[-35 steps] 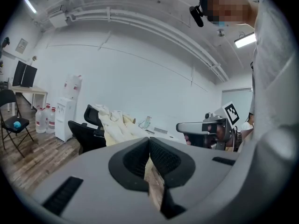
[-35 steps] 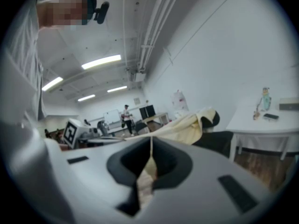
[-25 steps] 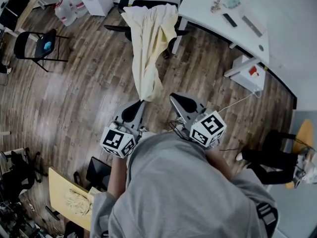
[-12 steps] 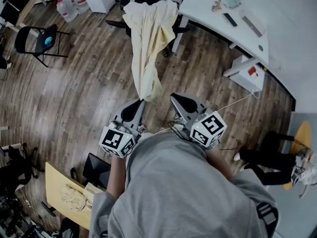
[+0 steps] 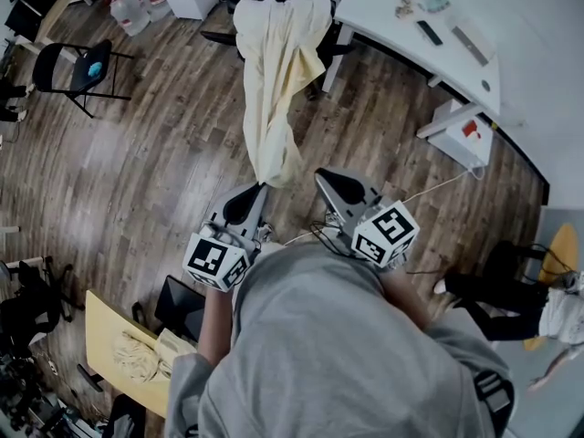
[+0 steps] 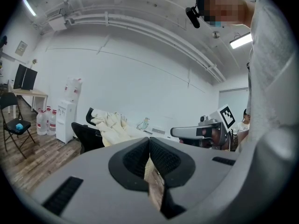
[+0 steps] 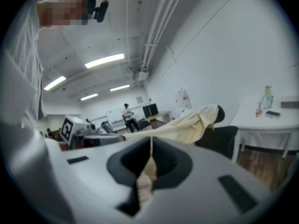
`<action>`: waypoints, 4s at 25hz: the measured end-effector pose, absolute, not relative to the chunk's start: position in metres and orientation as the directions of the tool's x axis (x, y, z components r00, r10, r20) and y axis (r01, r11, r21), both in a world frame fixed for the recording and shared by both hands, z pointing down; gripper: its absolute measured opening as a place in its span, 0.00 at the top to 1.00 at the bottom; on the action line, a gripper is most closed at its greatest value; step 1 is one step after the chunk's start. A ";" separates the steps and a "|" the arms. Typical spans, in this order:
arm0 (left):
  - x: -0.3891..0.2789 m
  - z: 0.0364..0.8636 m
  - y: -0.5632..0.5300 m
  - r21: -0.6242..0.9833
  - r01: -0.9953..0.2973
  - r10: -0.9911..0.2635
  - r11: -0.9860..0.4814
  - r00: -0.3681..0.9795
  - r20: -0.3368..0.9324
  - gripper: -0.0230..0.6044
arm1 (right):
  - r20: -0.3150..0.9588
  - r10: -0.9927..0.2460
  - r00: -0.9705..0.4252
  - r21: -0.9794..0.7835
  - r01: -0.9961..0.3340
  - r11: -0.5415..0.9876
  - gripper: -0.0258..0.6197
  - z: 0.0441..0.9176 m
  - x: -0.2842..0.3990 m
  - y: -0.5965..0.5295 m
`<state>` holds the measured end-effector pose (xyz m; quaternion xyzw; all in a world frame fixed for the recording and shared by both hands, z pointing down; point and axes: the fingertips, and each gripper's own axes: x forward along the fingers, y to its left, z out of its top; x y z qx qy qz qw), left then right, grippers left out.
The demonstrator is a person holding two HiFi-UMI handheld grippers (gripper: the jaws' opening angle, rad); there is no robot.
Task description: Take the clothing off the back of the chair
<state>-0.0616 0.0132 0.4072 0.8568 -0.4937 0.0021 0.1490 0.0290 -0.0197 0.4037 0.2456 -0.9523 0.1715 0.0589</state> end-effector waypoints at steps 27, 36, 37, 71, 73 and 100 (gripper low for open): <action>-0.104 0.394 0.052 0.248 -0.775 -0.775 -0.582 0.620 0.118 0.90 | 0.208 -0.521 -0.828 -0.302 -0.561 0.771 0.91 0.409 -0.022 0.025; -0.105 0.394 0.062 0.249 -0.741 -0.741 -0.623 0.661 0.113 0.91 | 0.214 -0.552 -0.806 -0.302 -0.592 0.747 0.91 0.410 -0.025 0.034; -0.106 0.393 0.063 0.249 -0.740 -0.740 -0.625 0.663 0.113 0.91 | 0.216 -0.554 -0.804 -0.302 -0.594 0.746 0.91 0.410 -0.025 0.034; -0.118 0.398 0.101 0.273 -0.631 -0.629 -0.726 0.770 0.107 0.90 | 0.215 -0.562 -0.799 -0.294 -0.601 0.743 0.91 0.414 -0.051 0.048; -0.115 0.398 0.104 0.275 -0.612 -0.609 -0.742 0.786 0.106 0.91 | 0.216 -0.563 -0.798 -0.295 -0.603 0.741 0.91 0.414 -0.051 0.048; -0.101 0.404 0.130 0.303 -0.511 -0.498 -0.804 0.858 0.123 0.91 | 0.223 -0.573 -0.788 -0.285 -0.615 0.735 0.91 0.414 -0.050 0.051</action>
